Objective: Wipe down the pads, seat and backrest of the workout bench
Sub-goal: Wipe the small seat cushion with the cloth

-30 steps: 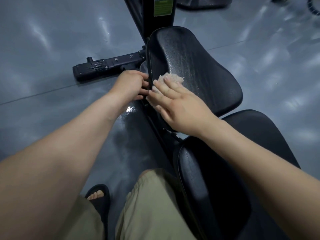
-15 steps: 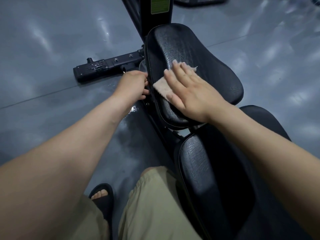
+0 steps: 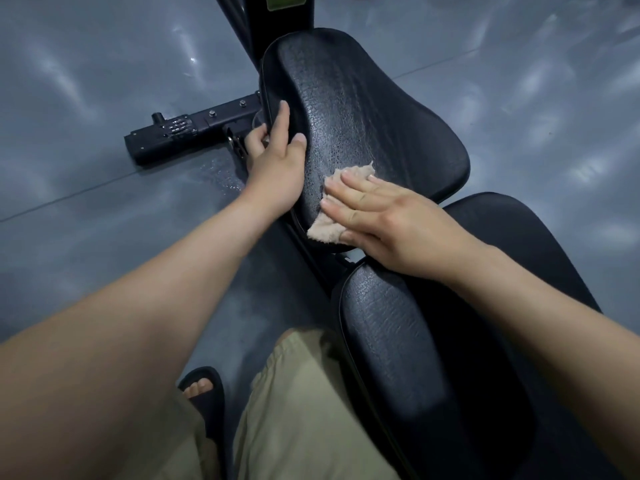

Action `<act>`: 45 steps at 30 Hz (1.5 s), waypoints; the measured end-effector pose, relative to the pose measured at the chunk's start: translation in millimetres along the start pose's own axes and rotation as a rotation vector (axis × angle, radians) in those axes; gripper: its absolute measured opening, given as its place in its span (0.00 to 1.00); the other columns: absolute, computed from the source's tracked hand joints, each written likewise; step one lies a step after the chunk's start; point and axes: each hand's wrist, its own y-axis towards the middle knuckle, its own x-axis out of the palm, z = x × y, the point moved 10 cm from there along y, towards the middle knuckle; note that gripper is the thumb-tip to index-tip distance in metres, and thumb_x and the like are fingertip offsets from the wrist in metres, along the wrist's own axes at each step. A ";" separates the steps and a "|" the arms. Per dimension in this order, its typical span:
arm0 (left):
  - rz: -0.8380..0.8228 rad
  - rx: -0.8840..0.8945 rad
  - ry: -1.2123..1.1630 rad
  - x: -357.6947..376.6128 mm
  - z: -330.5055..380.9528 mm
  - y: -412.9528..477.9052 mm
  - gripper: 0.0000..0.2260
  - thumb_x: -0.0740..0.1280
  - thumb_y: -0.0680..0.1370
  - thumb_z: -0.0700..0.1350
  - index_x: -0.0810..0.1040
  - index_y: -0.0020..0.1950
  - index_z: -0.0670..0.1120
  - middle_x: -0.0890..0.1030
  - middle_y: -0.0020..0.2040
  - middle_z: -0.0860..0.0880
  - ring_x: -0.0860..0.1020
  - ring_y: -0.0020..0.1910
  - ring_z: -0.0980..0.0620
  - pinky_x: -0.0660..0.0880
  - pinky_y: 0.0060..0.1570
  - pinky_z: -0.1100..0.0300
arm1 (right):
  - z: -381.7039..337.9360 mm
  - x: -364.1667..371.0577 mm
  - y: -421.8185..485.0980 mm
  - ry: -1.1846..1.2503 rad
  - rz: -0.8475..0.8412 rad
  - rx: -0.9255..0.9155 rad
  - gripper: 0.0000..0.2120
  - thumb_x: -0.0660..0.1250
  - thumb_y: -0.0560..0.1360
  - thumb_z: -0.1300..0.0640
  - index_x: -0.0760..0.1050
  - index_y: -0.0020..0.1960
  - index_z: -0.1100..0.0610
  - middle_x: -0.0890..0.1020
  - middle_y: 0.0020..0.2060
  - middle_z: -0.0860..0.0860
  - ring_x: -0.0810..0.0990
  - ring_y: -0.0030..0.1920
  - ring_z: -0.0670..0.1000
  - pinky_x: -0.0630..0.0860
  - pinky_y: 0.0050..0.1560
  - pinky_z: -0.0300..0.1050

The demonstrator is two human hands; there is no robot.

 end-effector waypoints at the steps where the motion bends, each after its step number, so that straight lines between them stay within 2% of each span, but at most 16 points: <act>1: -0.015 -0.015 0.003 -0.1 -1.7 0.9 0.24 0.55 0.85 0.54 0.53 0.80 0.64 0.52 0.78 0.47 0.58 0.76 0.51 0.48 0.67 0.66 | -0.2 0.9 1.3 -0.010 0.001 0.012 0.22 0.61 0.84 0.50 0.71 0.75 0.57 0.69 0.76 0.56 0.63 0.78 0.58 0.63 0.76 0.59; 4: -0.062 -0.011 0.022 0.3 -1.2 4.2 0.24 0.54 0.85 0.54 0.52 0.80 0.64 0.51 0.79 0.45 0.58 0.78 0.51 0.49 0.68 0.66 | -13.6 6.3 13.0 -0.033 0.023 0.039 0.22 0.59 0.84 0.47 0.72 0.74 0.55 0.68 0.76 0.58 0.63 0.78 0.60 0.63 0.75 0.59; 8: -0.067 -0.016 0.006 -7.4 -0.5 3.4 0.23 0.56 0.85 0.52 0.56 0.80 0.64 0.56 0.77 0.48 0.59 0.75 0.56 0.51 0.67 0.67 | -31.0 15.8 31.0 -0.055 0.003 0.015 0.23 0.57 0.83 0.45 0.72 0.74 0.53 0.67 0.76 0.60 0.63 0.77 0.62 0.63 0.75 0.59; 13: -0.030 -0.006 0.008 -9.5 1.9 1.2 0.23 0.57 0.85 0.49 0.59 0.79 0.63 0.59 0.75 0.50 0.62 0.69 0.59 0.53 0.73 0.63 | -10.3 14.5 10.4 -0.093 -0.071 0.013 0.27 0.55 0.82 0.41 0.65 0.78 0.49 0.62 0.79 0.53 0.59 0.80 0.56 0.59 0.78 0.58; 16: 0.043 -0.015 0.025 -10.0 3.2 0.9 0.25 0.59 0.82 0.52 0.61 0.79 0.61 0.58 0.75 0.50 0.59 0.75 0.53 0.50 0.78 0.58 | 27.0 7.1 -13.2 -0.133 -0.166 0.147 0.30 0.52 0.80 0.36 0.58 0.80 0.44 0.57 0.81 0.48 0.55 0.81 0.51 0.54 0.78 0.60; 18: 0.103 -0.018 0.093 -13.6 6.3 -0.8 0.25 0.59 0.81 0.52 0.62 0.79 0.61 0.57 0.77 0.50 0.56 0.76 0.47 0.47 0.78 0.55 | 58.6 -2.7 -31.6 -0.114 -0.208 0.264 0.33 0.49 0.79 0.34 0.57 0.81 0.45 0.55 0.81 0.49 0.53 0.81 0.52 0.52 0.77 0.63; 22: 0.168 0.039 0.162 -17.3 17.6 -1.8 0.25 0.58 0.81 0.46 0.64 0.78 0.55 0.59 0.77 0.49 0.57 0.74 0.46 0.48 0.75 0.60 | 89.4 -10.5 -48.6 -0.071 -0.256 0.465 0.38 0.43 0.76 0.31 0.55 0.81 0.49 0.53 0.81 0.56 0.52 0.81 0.59 0.53 0.78 0.64; 24: 0.186 0.058 0.168 -18.1 20.8 -1.5 0.25 0.59 0.80 0.44 0.66 0.77 0.52 0.61 0.75 0.48 0.57 0.74 0.46 0.49 0.74 0.62 | 72.6 -4.2 -37.8 -0.059 -0.236 0.427 0.36 0.44 0.79 0.35 0.59 0.81 0.54 0.55 0.80 0.62 0.53 0.80 0.64 0.55 0.78 0.63; 27: 0.222 0.105 0.202 -18.9 27.3 -5.2 0.24 0.59 0.79 0.43 0.68 0.76 0.50 0.62 0.74 0.47 0.58 0.73 0.46 0.49 0.71 0.64 | 25.7 10.6 -12.0 -0.067 -0.149 0.232 0.29 0.52 0.83 0.43 0.65 0.77 0.59 0.61 0.77 0.66 0.59 0.77 0.69 0.59 0.76 0.65; 31: 0.214 0.159 0.229 -9.2 33.0 -11.0 0.24 0.60 0.79 0.44 0.68 0.76 0.51 0.63 0.74 0.48 0.58 0.74 0.46 0.50 0.75 0.60 | 15.9 13.8 -6.6 -0.075 -0.169 0.182 0.29 0.50 0.83 0.41 0.62 0.79 0.55 0.59 0.79 0.61 0.57 0.79 0.63 0.59 0.77 0.61; 34: 0.197 0.166 0.238 -5.8 31.5 -11.5 0.25 0.60 0.79 0.45 0.67 0.77 0.51 0.63 0.74 0.49 0.58 0.74 0.47 0.49 0.76 0.60 | 50.2 8.0 -21.7 -0.077 -0.226 0.301 0.32 0.44 0.82 0.37 0.54 0.82 0.51 0.54 0.81 0.58 0.52 0.81 0.60 0.55 0.79 0.59; 36: 0.194 0.162 0.239 -6.2 30.1 -11.1 0.25 0.60 0.79 0.44 0.67 0.77 0.51 0.63 0.74 0.49 0.58 0.74 0.47 0.49 0.75 0.61 | 85.0 1.3 -34.4 -0.073 -0.239 0.454 0.32 0.42 0.82 0.36 0.49 0.82 0.49 0.49 0.82 0.57 0.49 0.81 0.59 0.51 0.80 0.60; 40: 0.189 0.178 0.252 -6.4 32.0 -9.4 0.25 0.60 0.78 0.45 0.67 0.77 0.50 0.64 0.74 0.48 0.58 0.74 0.46 0.50 0.77 0.58 | 135.7 -7.2 -54.4 0.017 -0.253 0.772 0.30 0.45 0.84 0.39 0.43 0.83 0.47 0.43 0.81 0.58 0.43 0.81 0.59 0.41 0.79 0.51; 43: 0.192 0.209 0.285 -5.6 35.2 -10.2 0.26 0.59 0.77 0.45 0.67 0.77 0.48 0.63 0.75 0.46 0.58 0.75 0.45 0.50 0.77 0.57 | 127.4 -3.8 -50.5 0.057 -0.249 0.830 0.31 0.45 0.85 0.40 0.42 0.83 0.50 0.41 0.81 0.61 0.41 0.81 0.61 0.39 0.79 0.52; 45: 0.193 0.248 0.323 -2.8 39.3 -12.8 0.28 0.56 0.75 0.47 0.67 0.76 0.47 0.63 0.75 0.46 0.58 0.75 0.45 0.51 0.77 0.55 | 106.8 -1.1 -45.0 0.045 -0.241 0.773 0.31 0.44 0.85 0.40 0.43 0.83 0.53 0.42 0.80 0.64 0.41 0.80 0.64 0.39 0.80 0.55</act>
